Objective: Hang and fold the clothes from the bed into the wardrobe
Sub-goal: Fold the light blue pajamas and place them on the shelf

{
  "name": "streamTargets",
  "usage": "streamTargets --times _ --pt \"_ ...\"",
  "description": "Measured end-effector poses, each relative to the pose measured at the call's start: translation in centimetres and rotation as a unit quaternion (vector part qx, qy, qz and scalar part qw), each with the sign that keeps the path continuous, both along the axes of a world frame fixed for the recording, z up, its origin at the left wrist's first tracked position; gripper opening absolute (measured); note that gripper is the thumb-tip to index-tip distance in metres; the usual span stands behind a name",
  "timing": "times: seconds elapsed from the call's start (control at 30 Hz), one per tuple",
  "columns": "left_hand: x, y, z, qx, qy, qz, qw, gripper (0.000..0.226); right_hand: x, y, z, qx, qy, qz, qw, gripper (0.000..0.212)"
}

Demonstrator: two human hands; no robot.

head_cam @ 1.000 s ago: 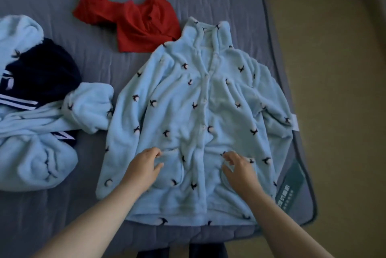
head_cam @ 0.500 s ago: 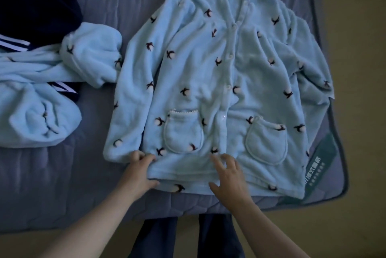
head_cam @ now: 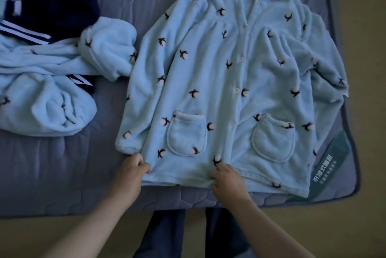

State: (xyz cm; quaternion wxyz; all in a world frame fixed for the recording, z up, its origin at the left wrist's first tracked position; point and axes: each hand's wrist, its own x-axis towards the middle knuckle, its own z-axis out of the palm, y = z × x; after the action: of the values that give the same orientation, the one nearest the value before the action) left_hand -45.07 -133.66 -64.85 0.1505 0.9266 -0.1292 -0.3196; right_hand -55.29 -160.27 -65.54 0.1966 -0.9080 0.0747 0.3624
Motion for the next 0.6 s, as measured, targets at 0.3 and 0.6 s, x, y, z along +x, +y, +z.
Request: streamTargets --times 0.3,0.6 --pt "-1.5 -5.9 0.9 0.022 -0.012 -0.102 0.994 0.02 -1.6 -3.0 2.4 0.012 -0.074 -0.125 0.989 0.029" --pt "-4.8 -17.9 1.0 -0.1 0.013 -0.191 0.976 0.028 -6.2 -11.6 2.8 -0.125 -0.033 -0.096 0.987 0.039"
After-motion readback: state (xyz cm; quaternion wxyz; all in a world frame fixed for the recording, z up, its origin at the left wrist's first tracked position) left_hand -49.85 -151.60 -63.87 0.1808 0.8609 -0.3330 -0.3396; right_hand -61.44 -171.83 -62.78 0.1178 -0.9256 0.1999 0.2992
